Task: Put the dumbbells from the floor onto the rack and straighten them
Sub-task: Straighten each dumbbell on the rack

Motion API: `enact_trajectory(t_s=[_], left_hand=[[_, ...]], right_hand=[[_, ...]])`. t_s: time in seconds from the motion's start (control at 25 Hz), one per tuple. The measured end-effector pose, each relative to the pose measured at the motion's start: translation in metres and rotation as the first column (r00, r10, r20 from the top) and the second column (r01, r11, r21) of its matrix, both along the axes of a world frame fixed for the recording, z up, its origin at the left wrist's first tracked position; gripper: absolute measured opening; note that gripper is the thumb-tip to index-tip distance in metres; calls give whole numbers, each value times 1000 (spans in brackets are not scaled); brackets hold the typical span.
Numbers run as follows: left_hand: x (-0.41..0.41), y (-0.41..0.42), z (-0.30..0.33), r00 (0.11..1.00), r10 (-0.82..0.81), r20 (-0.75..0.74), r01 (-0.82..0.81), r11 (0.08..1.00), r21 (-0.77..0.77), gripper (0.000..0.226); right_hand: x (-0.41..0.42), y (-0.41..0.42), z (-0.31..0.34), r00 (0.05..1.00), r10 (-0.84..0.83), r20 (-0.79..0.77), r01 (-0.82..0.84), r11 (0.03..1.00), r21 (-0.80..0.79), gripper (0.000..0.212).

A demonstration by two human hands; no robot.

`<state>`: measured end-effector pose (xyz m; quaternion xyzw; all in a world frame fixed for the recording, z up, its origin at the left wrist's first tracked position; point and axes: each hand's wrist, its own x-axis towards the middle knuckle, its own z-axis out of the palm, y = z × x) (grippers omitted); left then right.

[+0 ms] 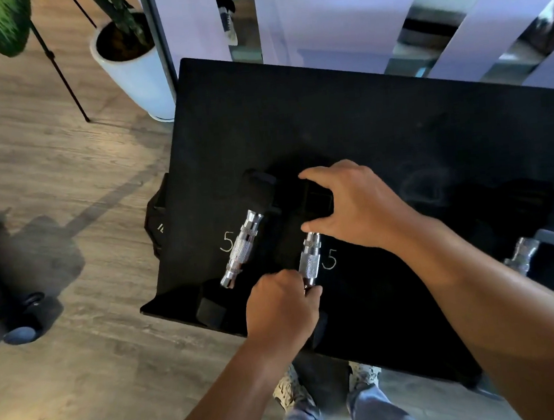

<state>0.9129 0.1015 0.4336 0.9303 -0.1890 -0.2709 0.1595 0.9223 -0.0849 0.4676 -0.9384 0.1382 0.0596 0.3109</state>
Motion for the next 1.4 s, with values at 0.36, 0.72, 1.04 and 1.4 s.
enact_trajectory(t_s=[0.36, 0.72, 1.04, 1.4], left_hand=[[6, 1, -3, 998, -44, 35, 44, 999, 15, 50], [25, 40, 3, 920, -6, 391, 23, 999, -40, 32], [49, 49, 4, 937, 42, 348, -101, 983, 153, 35], [33, 38, 0, 972, 56, 226, -91, 985, 145, 38]], right_hand=[[-2, 0, -5, 999, 5, 37, -5, 1000, 2, 81], [36, 19, 22, 988, 143, 58, -132, 979, -156, 67], [48, 49, 13, 992, 127, 3, -119, 940, -321, 52], [48, 37, 6, 992, 107, 64, -88, 965, -248, 59]])
